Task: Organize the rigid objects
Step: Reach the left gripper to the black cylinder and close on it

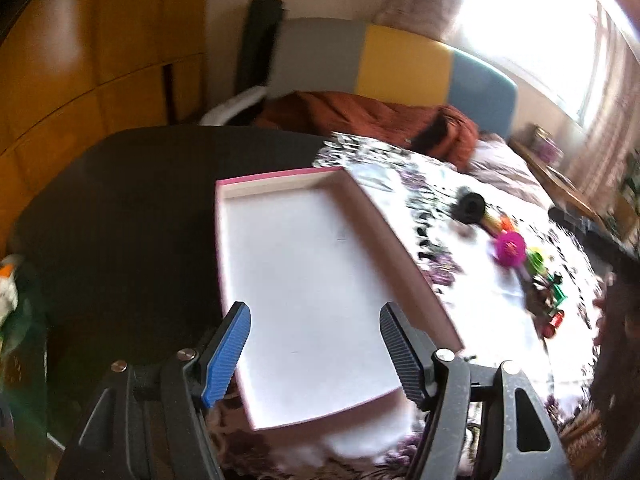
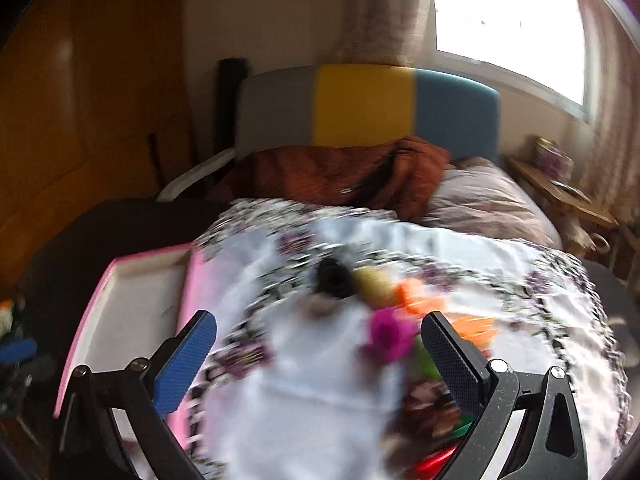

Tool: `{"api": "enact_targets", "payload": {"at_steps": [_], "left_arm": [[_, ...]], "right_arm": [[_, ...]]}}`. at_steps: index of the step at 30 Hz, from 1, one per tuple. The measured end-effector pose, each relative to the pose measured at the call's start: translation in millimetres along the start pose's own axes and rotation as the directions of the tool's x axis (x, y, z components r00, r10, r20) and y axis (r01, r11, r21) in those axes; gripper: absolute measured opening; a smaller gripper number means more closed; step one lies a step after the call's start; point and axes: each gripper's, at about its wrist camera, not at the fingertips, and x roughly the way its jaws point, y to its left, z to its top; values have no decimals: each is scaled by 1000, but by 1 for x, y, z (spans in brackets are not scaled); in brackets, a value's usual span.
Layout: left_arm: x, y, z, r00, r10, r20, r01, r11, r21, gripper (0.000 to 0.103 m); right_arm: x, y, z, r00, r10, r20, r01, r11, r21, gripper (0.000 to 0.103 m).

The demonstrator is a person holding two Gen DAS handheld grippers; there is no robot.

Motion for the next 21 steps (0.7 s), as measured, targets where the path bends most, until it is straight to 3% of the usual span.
{"api": "enact_targets", "payload": {"at_steps": [3,8,11,14,21], "left_arm": [[9,-21,11,997,-82,-7,82,995,56,68],[37,-54,38,979,-177,-99,186,978,96,68],[50,-74,53,962,-230,-146,246,964,105,68],[78,-96,74,934,-279,-224,300,952,64,68],[133,-148,124,914,-307,-266,337,939,73,67]], "right_arm": [[12,-50,11,997,-69,-30,72,994,78,103],[33,-124,-2,981,-163,-104,181,962,203,103],[41,-149,-10,978,-147,-151,187,933,307,103],[35,-159,-7,985,-128,-118,163,914,370,103],[28,-174,-10,990,-93,-104,131,876,465,103]]}}
